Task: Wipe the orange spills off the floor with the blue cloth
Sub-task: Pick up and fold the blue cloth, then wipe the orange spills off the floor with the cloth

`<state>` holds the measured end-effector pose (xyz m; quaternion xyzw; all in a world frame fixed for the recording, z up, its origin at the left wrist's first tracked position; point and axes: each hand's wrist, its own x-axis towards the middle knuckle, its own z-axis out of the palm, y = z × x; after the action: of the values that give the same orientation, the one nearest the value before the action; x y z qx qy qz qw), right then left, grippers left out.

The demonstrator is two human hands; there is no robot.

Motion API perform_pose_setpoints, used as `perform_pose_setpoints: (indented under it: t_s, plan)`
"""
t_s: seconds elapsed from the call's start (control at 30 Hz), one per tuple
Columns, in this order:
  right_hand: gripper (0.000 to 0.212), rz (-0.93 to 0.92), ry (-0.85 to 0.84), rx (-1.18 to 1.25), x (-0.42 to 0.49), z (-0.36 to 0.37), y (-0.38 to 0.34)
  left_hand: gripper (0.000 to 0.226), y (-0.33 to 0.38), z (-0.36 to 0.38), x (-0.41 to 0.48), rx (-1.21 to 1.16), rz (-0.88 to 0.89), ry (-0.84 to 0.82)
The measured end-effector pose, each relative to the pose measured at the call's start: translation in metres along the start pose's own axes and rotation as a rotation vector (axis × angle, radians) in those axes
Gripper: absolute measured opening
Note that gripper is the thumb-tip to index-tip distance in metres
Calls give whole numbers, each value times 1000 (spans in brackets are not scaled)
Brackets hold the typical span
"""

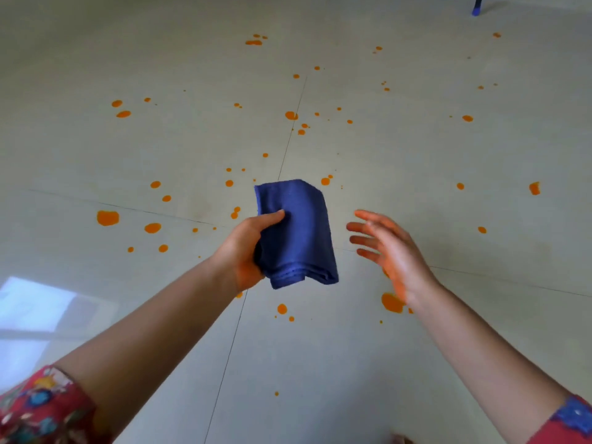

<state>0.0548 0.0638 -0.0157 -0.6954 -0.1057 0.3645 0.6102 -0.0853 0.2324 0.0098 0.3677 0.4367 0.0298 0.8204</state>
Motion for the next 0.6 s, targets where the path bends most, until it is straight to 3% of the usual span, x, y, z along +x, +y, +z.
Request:
perform_pose_setpoints:
  t_s: [0.03, 0.1, 0.17, 0.23, 0.37, 0.5, 0.6]
  plan:
    - [29, 122, -15, 83, 2, -4, 9, 29, 0, -1, -4, -12, 2, -38]
    - [59, 433, -145, 294, 0, -1, 33, 29, -6, -5, -13, -24, -13, -100]
    - [76, 586, -350, 508, -11, 14, 46, 39, -16, -13, -21, -25, -47, -131]
    - [68, 552, -431, 522, -18, 28, 53, 41, -27, -27, -29, -3, -55, -43]
    - [44, 421, -475, 265, -16, 40, 64, 27, -54, -79, -46, 55, -19, 206]
    - [32, 502, -660, 258, -27, 46, 69, 24, -96, -116, -75, 123, -71, 148]
    - [36, 428, -870, -45, -40, 66, 79, 26, -115, -125, -89, 225, -34, 145]
